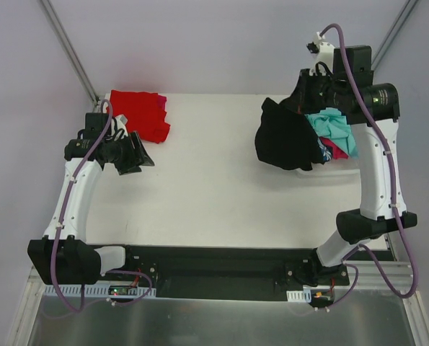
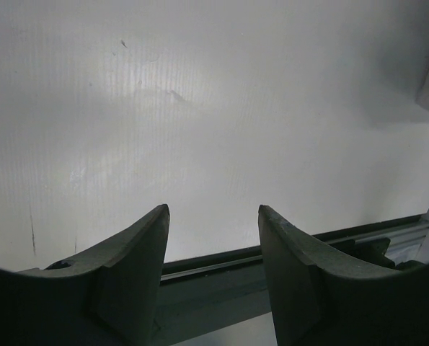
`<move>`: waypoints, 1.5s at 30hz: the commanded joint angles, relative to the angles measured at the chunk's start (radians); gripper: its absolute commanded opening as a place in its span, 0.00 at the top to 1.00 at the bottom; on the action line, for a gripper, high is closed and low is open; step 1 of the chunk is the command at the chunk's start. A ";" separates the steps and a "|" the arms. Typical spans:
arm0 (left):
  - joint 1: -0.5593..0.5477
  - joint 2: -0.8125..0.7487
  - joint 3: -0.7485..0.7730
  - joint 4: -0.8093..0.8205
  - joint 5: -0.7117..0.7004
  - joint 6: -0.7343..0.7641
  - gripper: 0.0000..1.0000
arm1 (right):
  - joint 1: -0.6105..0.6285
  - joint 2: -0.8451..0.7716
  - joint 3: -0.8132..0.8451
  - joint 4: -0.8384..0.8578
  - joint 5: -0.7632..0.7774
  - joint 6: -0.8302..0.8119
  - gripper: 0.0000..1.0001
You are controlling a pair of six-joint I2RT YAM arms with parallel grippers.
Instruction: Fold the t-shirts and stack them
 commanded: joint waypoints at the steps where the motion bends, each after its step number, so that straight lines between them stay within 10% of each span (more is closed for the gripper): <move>1: -0.007 -0.026 -0.008 0.016 0.022 -0.017 0.48 | 0.026 -0.082 0.034 0.165 -0.210 -0.013 0.99; 6: -0.007 -0.028 -0.021 0.023 0.022 -0.017 0.48 | 0.114 -0.097 0.048 0.163 -0.302 -0.067 0.99; 14: -0.009 -0.022 -0.019 0.030 0.030 -0.020 0.48 | 0.271 -0.111 0.092 0.192 0.339 -0.256 0.99; 22: -0.007 -0.022 -0.028 0.036 0.027 -0.028 0.48 | 0.332 -0.190 0.009 0.189 0.198 -0.131 0.99; 33: -0.013 -0.008 -0.016 0.044 0.025 -0.034 0.48 | 0.538 -0.313 -0.541 0.212 0.213 -0.005 0.99; 40: -0.024 0.006 -0.014 0.053 0.022 -0.051 0.48 | 0.596 -0.234 -0.540 0.277 -0.021 0.006 0.98; 45: -0.023 0.004 -0.010 0.053 0.018 -0.049 0.48 | 0.609 -0.111 -0.462 0.128 0.187 0.015 0.45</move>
